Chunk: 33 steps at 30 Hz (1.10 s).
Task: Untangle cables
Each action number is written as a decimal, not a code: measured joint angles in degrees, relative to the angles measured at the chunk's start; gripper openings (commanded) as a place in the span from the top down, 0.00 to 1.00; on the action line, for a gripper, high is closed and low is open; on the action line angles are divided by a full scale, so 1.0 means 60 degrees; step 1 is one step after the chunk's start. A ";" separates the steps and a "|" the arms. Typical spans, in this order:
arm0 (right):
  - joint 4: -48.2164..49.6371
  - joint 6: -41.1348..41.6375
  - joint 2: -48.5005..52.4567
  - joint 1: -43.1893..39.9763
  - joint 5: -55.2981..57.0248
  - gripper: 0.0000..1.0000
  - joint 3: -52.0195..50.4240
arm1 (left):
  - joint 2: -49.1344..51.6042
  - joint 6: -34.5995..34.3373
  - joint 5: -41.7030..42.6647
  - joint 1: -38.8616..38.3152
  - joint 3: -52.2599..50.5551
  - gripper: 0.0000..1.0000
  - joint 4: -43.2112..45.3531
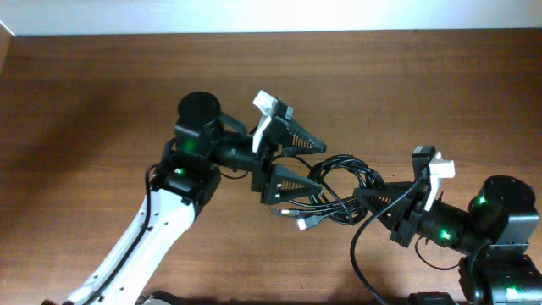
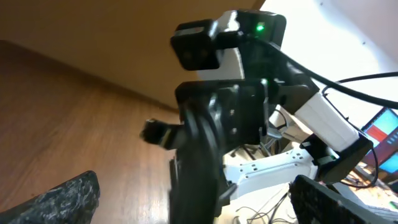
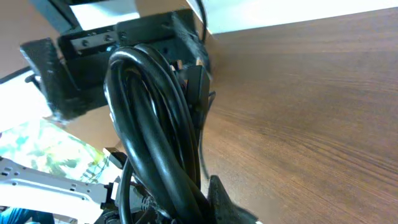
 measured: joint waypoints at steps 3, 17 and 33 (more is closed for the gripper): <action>-0.0004 -0.0004 0.0000 0.0000 0.0000 0.96 0.0000 | 0.0510 0.0000 -0.0073 -0.0306 0.0000 0.06 0.0000; -0.0073 0.0033 0.0011 -0.0011 0.0033 0.96 0.0000 | 0.0597 -0.1053 -0.0270 -0.0477 0.0000 1.00 0.1512; 0.1661 0.0036 -0.0029 -0.0015 0.0448 0.30 0.0004 | 0.0634 -0.1872 -0.0470 0.0871 0.0007 1.00 -0.0430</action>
